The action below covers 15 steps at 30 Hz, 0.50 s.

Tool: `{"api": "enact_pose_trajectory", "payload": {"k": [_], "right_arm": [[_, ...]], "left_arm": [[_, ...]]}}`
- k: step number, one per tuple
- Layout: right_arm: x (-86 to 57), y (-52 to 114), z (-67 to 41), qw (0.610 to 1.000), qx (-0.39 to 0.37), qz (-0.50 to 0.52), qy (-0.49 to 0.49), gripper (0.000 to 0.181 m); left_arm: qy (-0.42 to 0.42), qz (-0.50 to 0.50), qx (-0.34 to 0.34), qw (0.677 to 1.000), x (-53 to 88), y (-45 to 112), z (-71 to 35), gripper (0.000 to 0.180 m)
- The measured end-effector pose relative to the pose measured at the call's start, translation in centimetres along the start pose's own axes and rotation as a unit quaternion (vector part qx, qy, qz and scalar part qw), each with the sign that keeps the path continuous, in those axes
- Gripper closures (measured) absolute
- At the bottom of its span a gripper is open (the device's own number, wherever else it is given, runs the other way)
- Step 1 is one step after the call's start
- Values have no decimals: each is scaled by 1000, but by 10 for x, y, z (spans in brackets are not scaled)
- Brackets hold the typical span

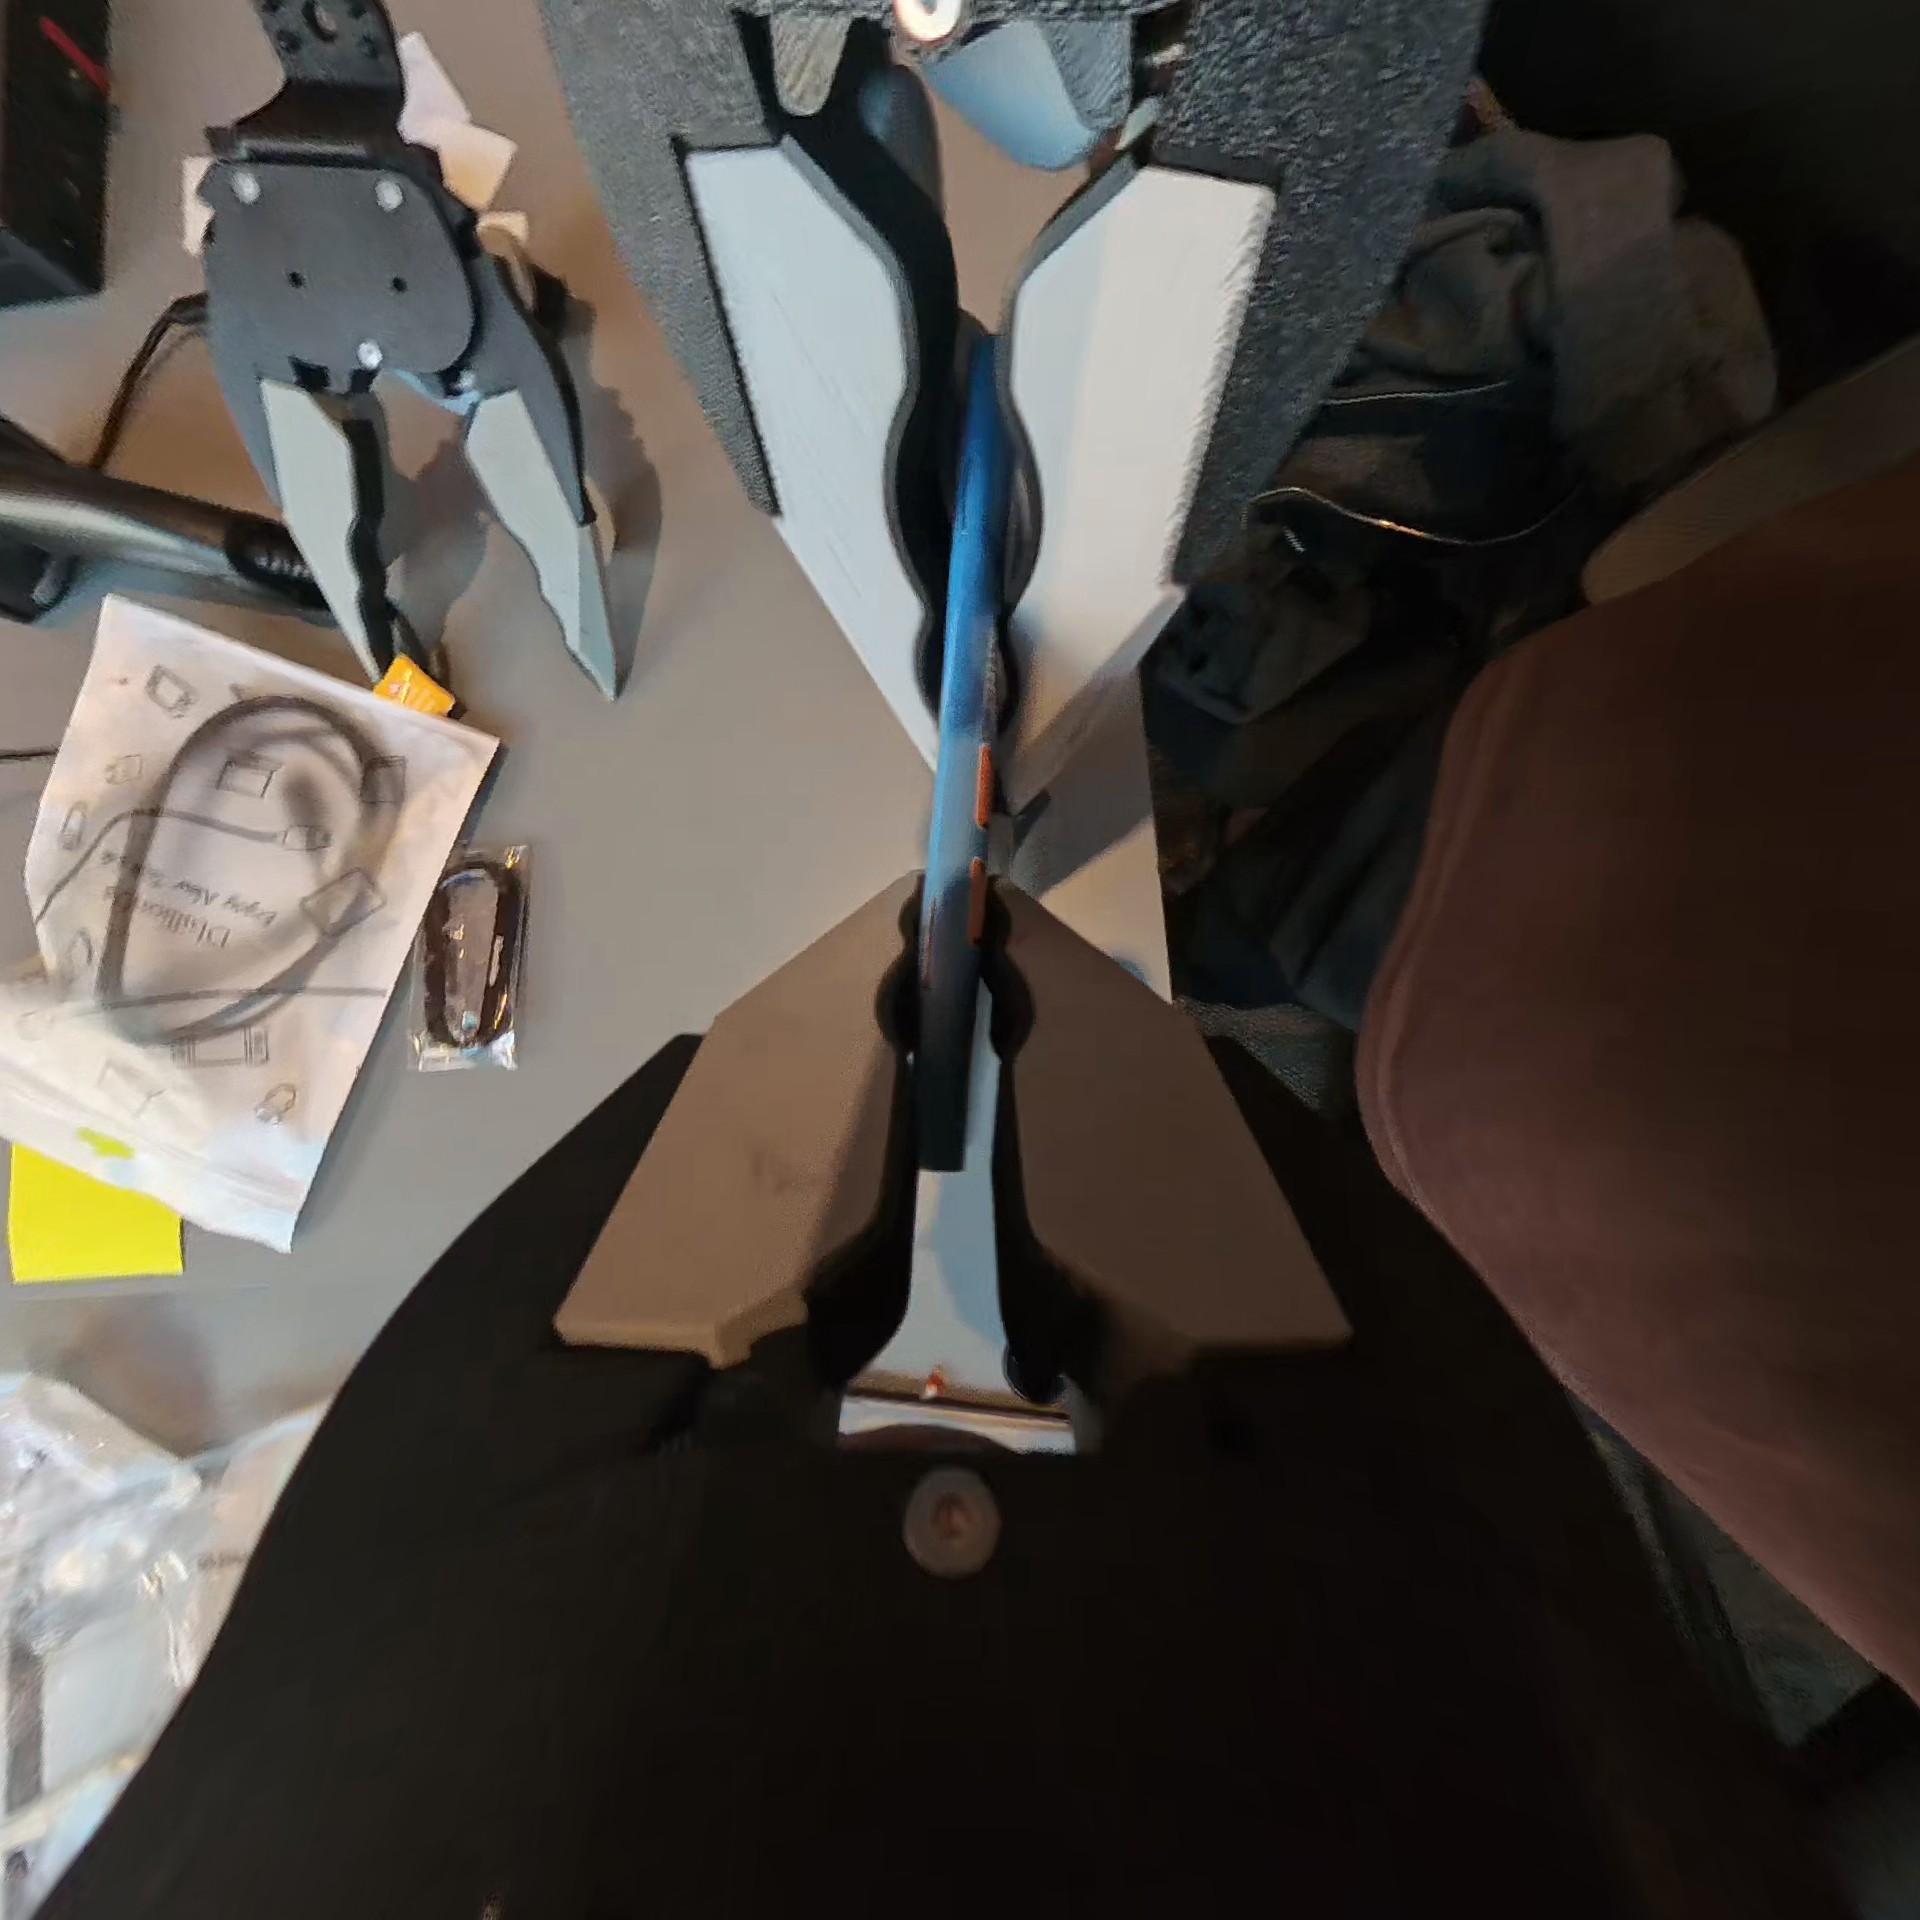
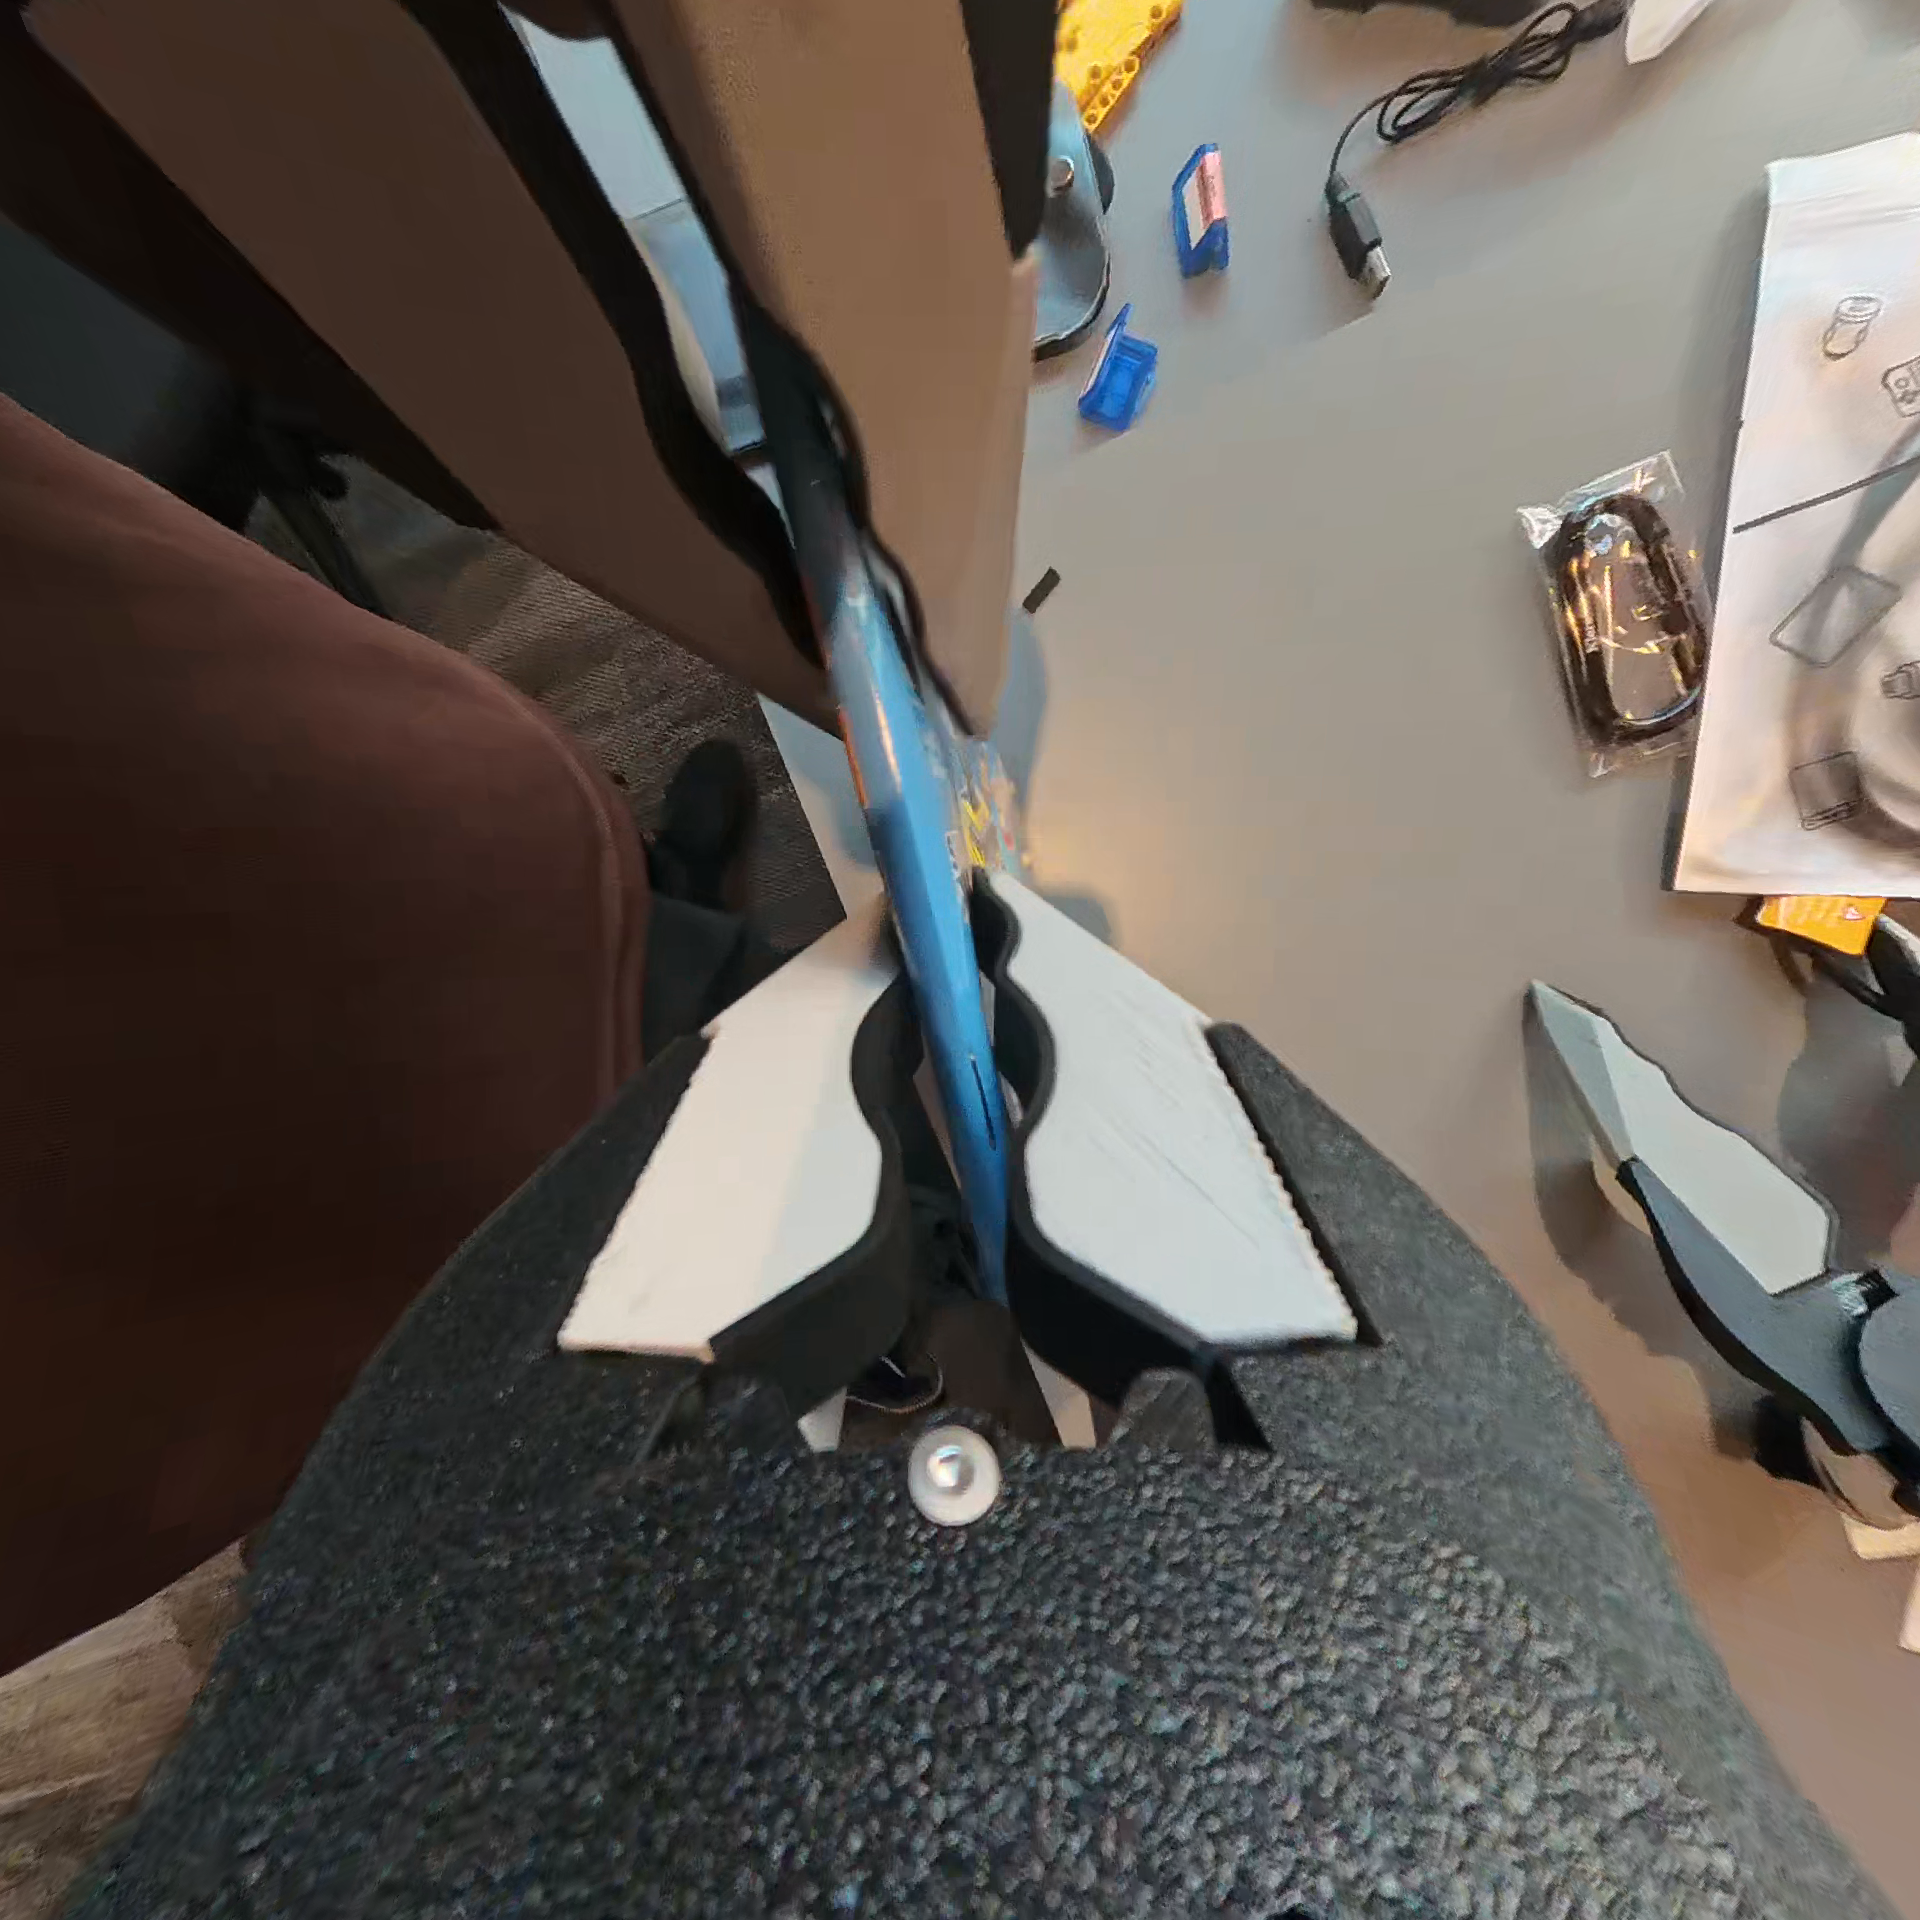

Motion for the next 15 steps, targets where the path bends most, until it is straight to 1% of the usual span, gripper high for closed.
{"api": "enact_pose_trajectory", "payload": {"k": [2, 4, 6, 8, 10, 13, 15], "right_arm": [[-4, 0, -4, 998, 24, 40, -35, 178], [-11, -6, -12, 992, 39, 91, -76, 179], [-21, -17, -22, 980, 39, 152, -119, 178], [-31, -23, -26, 962, 42, 213, -166, 178], [-39, -14, -22, 948, 54, 244, -197, 178], [-50, 21, 7, 936, 111, 249, -224, 178], [-41, 45, 32, 952, 139, 191, -196, 178]], "left_arm": [[-48, -32, 1, 998, 8, -5, 5, 167], [-110, -55, -7, 992, 19, -19, 13, 155], [-162, -89, -18, 983, 27, -36, 27, 151], [-178, -129, 1, 976, 28, -47, 54, 150], [-194, -131, 36, 971, 12, -46, 86, 151], [-226, -99, 65, 967, -26, -38, 118, 151], [-233, -87, 75, 966, -48, -35, 131, 153]]}}
Point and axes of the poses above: each gripper's, where its closed fingertips meet, y out along the fingers, z out of its underside, x = y × z across the jaws, the point moved 5 cm from there along -y, back along the fingers, and after that the axes turned 6 degrees about -z, right-handed, at the moved point
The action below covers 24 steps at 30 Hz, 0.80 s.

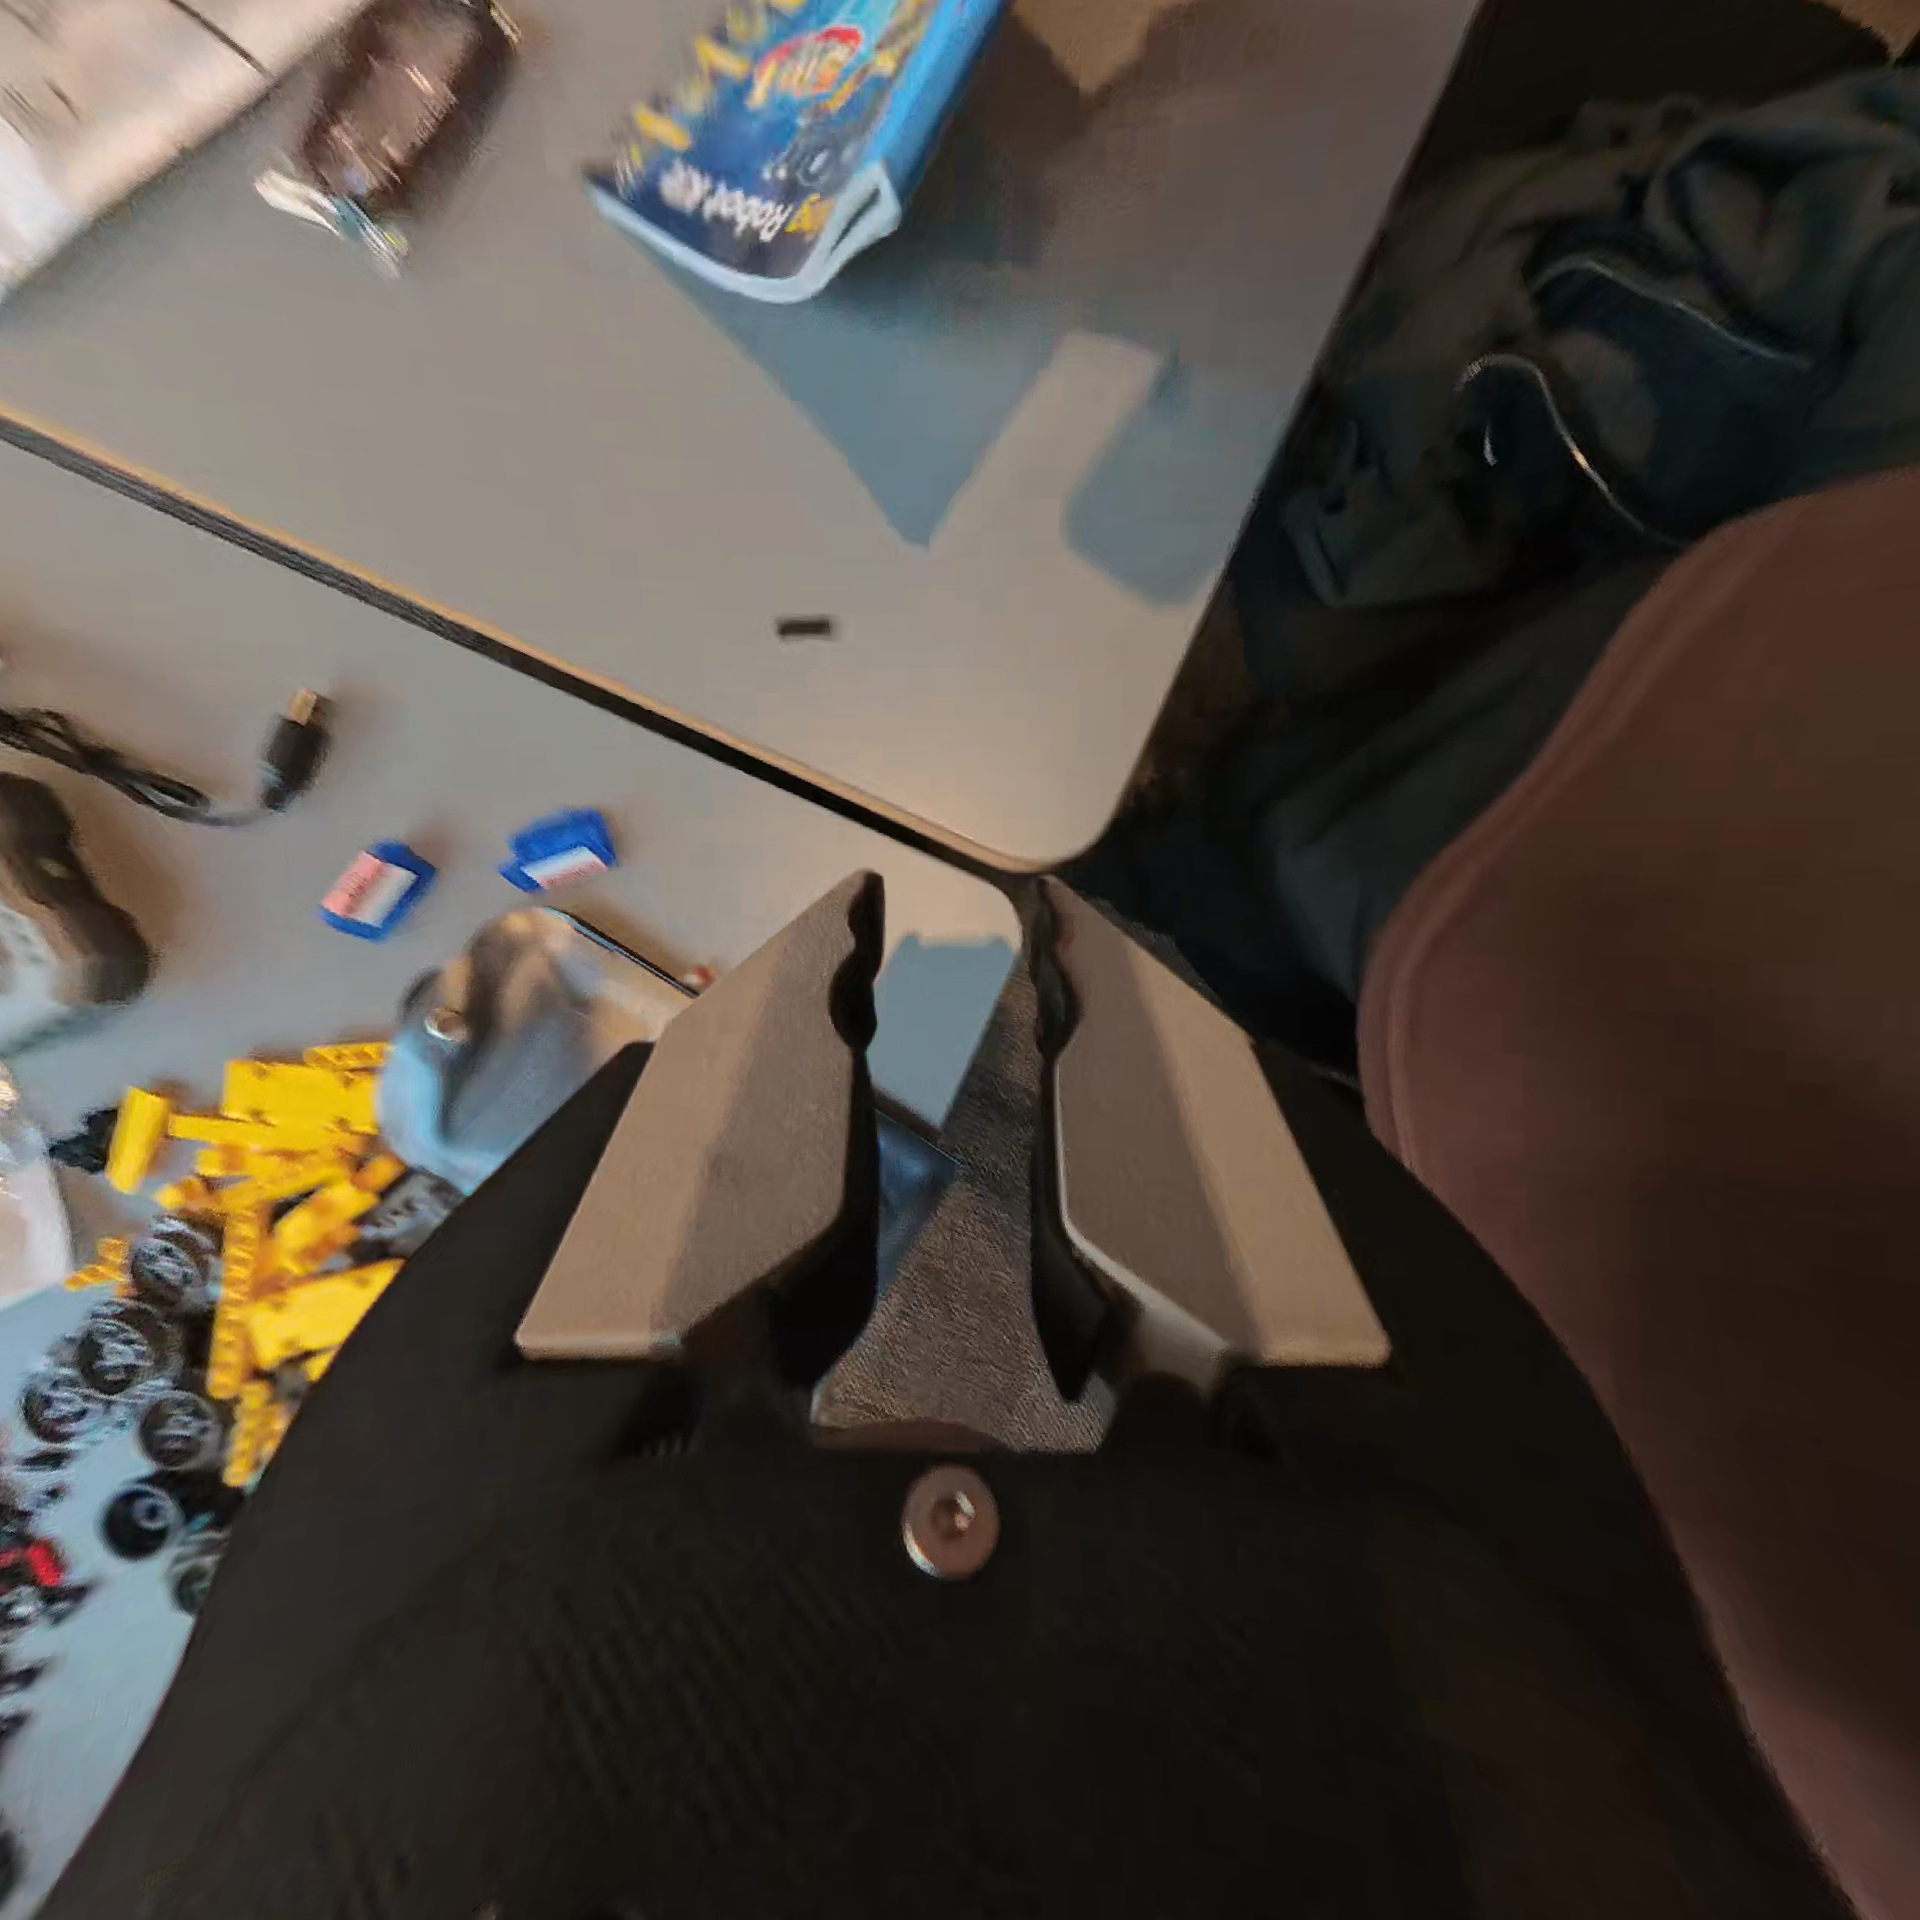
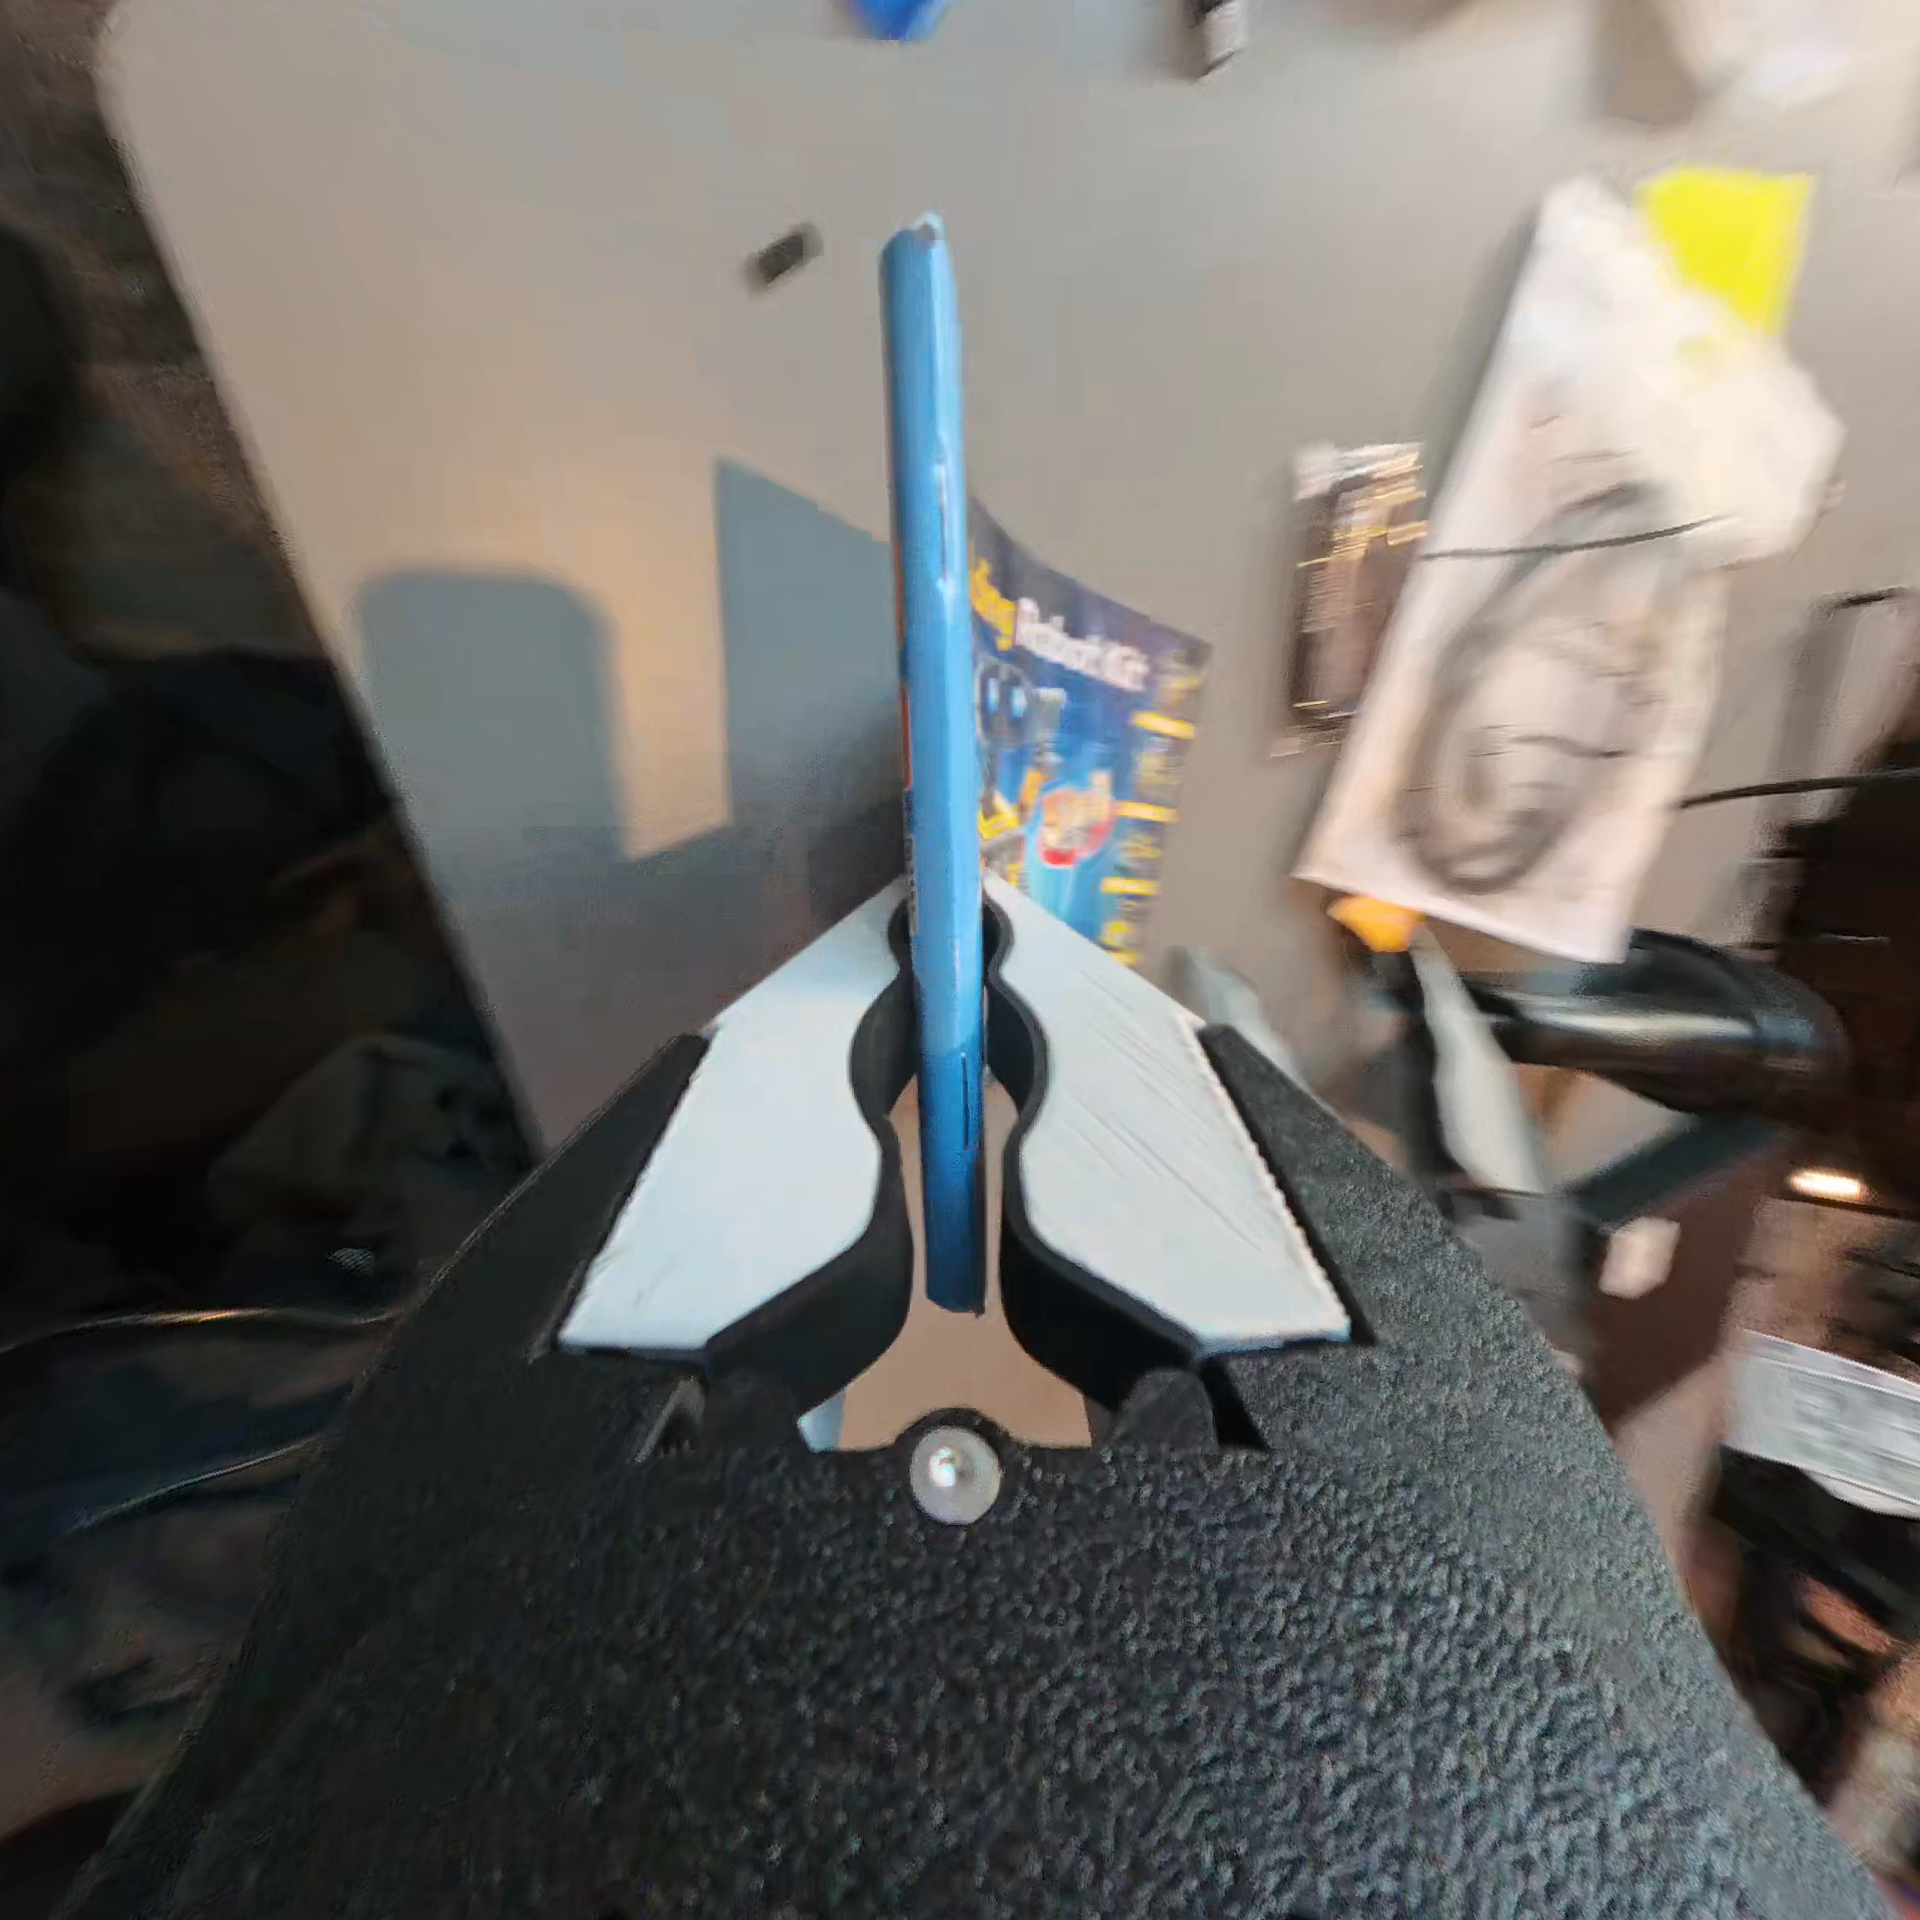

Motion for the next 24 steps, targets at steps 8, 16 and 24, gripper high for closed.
{"api": "enact_pose_trajectory", "payload": {"k": [8, 16, 24], "right_arm": [[76, -21, -7, 977, -72, -166, 110, 178], [4, -78, -6, 992, -43, 11, 117, 177], [-72, -84, -13, 985, 19, 150, 84, 178]], "left_arm": [[-36, 33, 11, 999, -30, 0, 42, 156], [-35, 39, 5, 999, -35, 5, 42, 155], [-18, -124, 16, 992, -4, 27, 8, 142]]}}
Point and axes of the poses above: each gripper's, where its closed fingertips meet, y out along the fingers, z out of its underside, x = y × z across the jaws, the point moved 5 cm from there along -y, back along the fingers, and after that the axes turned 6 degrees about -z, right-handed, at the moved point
